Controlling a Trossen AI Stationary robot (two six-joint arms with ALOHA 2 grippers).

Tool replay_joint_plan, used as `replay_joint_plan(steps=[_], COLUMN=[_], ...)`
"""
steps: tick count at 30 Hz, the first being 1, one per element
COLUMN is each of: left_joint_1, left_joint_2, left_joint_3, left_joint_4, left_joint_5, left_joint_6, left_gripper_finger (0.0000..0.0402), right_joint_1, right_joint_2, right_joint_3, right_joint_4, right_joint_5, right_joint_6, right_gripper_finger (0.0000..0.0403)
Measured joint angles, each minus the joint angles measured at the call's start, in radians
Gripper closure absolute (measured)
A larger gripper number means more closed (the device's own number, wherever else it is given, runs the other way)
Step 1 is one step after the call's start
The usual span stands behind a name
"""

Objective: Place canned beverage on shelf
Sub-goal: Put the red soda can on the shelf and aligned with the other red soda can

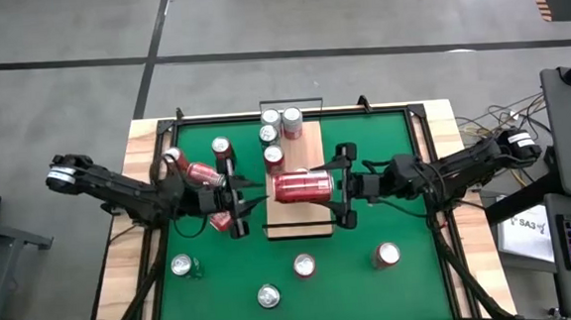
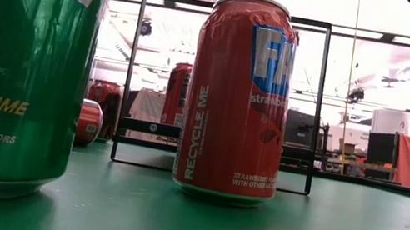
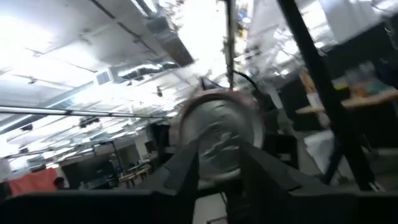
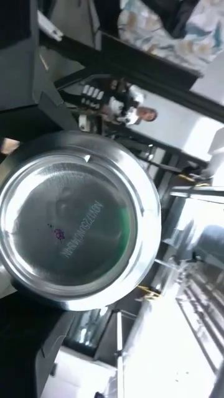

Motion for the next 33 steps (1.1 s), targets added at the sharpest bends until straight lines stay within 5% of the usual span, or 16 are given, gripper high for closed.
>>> replay_joint_plan(steps=[16, 27, 33], left_joint_1=[0.002, 0.002, 0.002], left_joint_2=[0.047, 0.056, -0.020], left_joint_3=[0.063, 0.089, 0.088], left_joint_4=[-0.010, -0.070, -0.245], left_joint_5=[-0.030, 0.031, -0.011], left_joint_6=[-0.069, -0.095, -0.100], left_gripper_finger=[0.0062, 0.0024, 0.0024], right_joint_1=[0.009, 0.011, 0.010], right_joint_2=[0.007, 0.006, -0.016], right_joint_3=[0.002, 0.002, 0.002], right_joint_4=[0.020, -0.003, -0.069], right_joint_5=[-0.040, -0.055, -0.023], right_joint_6=[-0.014, 0.005, 0.004], right_gripper_finger=[0.0111, 0.0111, 0.0111])
